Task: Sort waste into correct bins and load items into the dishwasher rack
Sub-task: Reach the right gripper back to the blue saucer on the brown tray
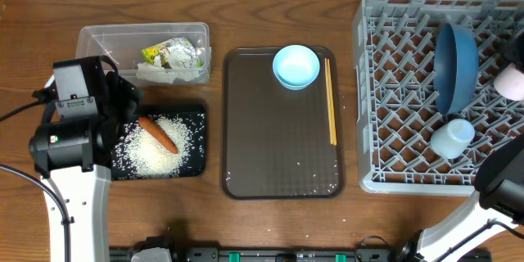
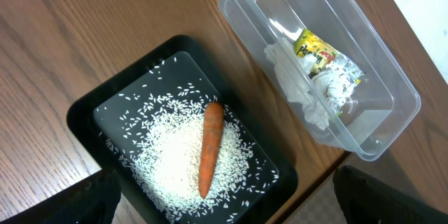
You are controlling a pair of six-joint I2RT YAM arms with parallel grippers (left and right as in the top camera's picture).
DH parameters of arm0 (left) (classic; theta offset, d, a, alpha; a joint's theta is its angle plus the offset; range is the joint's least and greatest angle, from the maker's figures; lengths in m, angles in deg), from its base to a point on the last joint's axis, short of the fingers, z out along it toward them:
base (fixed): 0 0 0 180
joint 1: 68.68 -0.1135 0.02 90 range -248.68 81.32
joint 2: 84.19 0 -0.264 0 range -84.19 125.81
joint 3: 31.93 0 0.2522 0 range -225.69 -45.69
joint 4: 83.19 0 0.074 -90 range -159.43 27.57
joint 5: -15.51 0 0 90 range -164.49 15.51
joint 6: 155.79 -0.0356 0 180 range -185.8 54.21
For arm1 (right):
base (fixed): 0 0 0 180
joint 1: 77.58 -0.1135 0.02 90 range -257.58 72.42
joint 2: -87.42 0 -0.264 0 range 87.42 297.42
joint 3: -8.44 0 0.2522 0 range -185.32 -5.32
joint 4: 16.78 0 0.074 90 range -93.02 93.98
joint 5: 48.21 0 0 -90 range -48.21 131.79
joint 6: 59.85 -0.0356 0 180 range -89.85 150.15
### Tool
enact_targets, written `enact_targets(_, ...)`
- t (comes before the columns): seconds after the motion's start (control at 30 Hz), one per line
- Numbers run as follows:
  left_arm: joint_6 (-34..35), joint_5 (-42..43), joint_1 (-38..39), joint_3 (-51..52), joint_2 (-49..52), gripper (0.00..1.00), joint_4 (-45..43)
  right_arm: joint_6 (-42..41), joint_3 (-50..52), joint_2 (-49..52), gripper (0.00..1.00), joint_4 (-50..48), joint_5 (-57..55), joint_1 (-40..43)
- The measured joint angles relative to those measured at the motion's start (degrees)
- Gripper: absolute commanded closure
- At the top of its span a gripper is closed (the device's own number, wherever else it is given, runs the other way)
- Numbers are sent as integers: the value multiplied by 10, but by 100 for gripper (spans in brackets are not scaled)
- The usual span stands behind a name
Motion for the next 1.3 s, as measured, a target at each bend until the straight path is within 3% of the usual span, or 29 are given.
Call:
enact_targets(0.33,0,0,0,0,0,1,0,0,0,-27,29,12,5,0)
enact_targets(0.5,0,0,0,0,0,1,0,-9,3,-113,27,12,55,0)
enact_targets(0.6,0,0,0,0,0,1,0,-20,3,-186,28,8,144,0)
enact_targets(0.7,0,0,0,0,0,1,0,-26,2,-260,41,-22,286,-8)
enact_targets(0.77,0,0,0,0,0,1,0,-32,1,-299,42,-46,361,-28)
enact_targets(0.93,0,0,0,0,0,1,0,-34,0,-363,39,-58,396,-164)
enact_targets(1.13,0,0,0,0,0,1,0,-35,0,-356,32,-44,247,-402)
enact_targets(1.3,0,0,0,0,0,1,0,-24,0,-278,27,-56,133,-525)
